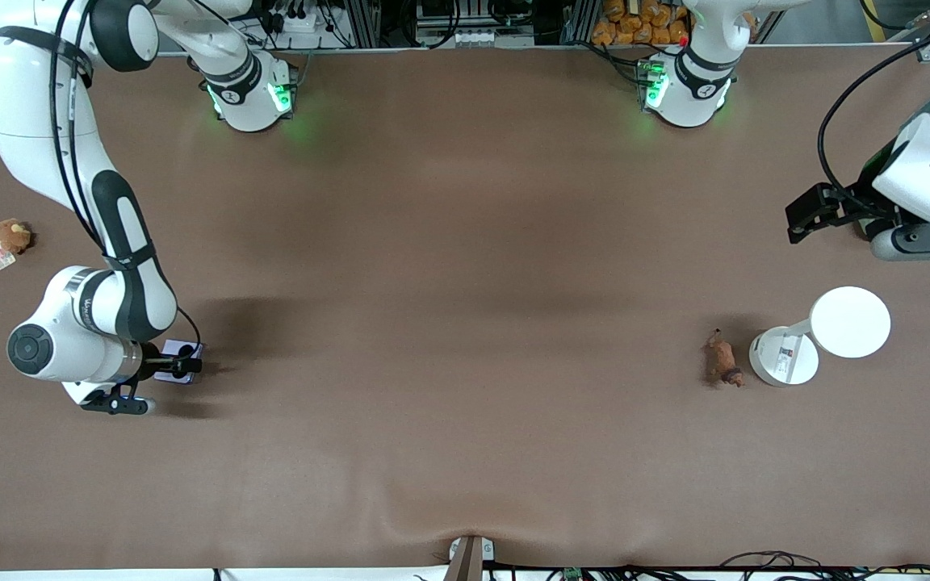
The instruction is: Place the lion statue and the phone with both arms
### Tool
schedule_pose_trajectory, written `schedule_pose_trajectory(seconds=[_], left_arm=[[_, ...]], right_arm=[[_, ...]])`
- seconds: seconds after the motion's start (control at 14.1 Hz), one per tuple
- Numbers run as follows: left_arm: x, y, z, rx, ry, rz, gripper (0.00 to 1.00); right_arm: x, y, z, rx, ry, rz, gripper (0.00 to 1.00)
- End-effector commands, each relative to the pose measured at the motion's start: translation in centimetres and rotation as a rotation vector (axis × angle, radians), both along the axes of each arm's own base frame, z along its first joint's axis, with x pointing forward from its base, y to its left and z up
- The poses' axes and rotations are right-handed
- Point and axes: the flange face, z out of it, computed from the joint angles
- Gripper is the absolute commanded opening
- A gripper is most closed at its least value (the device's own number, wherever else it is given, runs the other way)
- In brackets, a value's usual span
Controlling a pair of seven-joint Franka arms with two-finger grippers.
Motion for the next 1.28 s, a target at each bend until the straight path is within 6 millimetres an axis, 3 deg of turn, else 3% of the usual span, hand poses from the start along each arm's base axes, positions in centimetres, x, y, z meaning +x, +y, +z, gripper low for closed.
schedule_pose_trajectory(seconds=[0.0,0.14,0.28,0.57,0.92,1.21], left_arm=[[-2.1,1.0,0.6,0.000,0.003,0.035,1.00],[-4.0,2.6,2.7,-0.019,-0.025,0.058,1.00],[-5.7,4.1,3.5,-0.036,-0.023,0.078,1.00],[-8.5,4.5,3.1,-0.042,0.001,0.075,1.00],[-8.6,2.6,2.7,-0.034,0.009,0.042,1.00],[-8.8,2.9,1.7,-0.030,0.031,0.047,1.00]], right_arm=[[2.1,0.4,3.3,-0.006,-0.063,0.012,1.00],[3.7,0.3,5.6,-0.011,-0.118,0.017,1.00],[4.9,0.5,8.0,-0.013,-0.165,0.026,1.00],[4.6,0.9,19.5,0.001,-0.267,0.035,1.00],[-0.5,1.2,32.1,0.042,-0.213,0.046,1.00],[-7.3,1.0,40.1,0.054,-0.175,0.056,1.00]])
